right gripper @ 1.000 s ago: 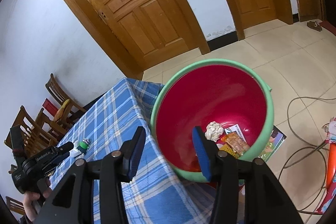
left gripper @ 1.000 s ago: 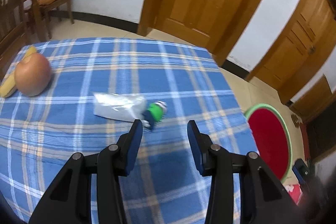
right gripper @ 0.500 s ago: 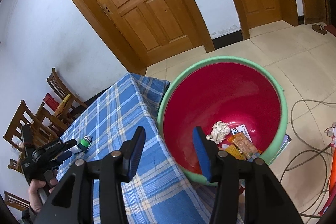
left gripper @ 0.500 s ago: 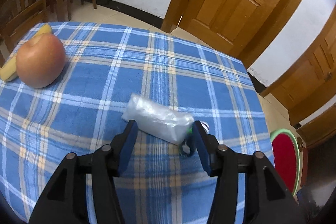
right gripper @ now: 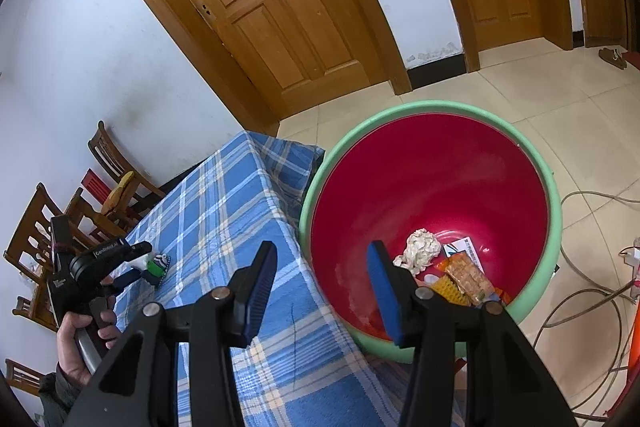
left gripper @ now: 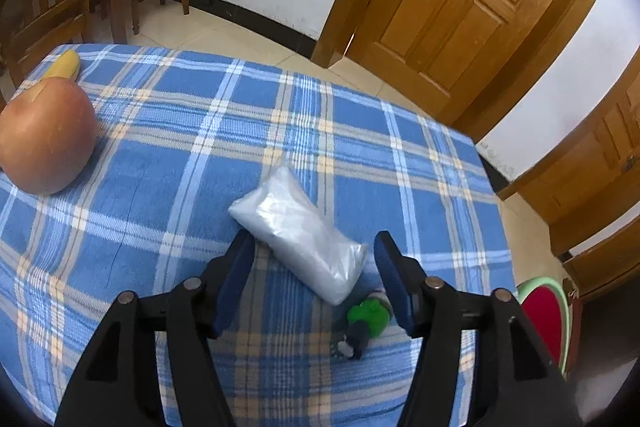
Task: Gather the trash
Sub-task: 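Close the left tool on the clear plastic bag while the right tool approaches the green toy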
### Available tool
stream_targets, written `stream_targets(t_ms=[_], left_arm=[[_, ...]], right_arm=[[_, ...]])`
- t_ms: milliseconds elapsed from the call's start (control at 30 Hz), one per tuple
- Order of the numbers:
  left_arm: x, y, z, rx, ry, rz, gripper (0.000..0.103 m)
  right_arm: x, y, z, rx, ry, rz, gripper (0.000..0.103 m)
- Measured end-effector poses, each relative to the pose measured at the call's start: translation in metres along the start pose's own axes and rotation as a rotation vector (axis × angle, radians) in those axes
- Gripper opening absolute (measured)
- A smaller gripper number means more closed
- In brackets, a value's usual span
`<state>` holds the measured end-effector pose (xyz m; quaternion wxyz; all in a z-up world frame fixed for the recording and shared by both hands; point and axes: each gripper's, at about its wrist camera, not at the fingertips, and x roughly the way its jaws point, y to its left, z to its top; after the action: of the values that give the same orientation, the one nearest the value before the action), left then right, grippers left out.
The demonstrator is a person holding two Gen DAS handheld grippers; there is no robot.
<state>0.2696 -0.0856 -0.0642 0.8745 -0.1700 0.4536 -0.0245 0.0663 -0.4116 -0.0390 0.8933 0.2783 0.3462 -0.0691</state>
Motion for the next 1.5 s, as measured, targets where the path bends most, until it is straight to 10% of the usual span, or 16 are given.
stream_targets(t_ms=[600,1500], left_arm=[[0.009,-0.004,0.003,0.081,0.007,0.034,0.047],[-0.066,0.063,-0.023,0.179,-0.065,-0.011,0.047]], right_arm=[[0.004,0.006,-0.003,-0.016,0.020,0.011,0.050],[0.040,0.122,-0.024,-0.210,0.106,0.080,0.050]])
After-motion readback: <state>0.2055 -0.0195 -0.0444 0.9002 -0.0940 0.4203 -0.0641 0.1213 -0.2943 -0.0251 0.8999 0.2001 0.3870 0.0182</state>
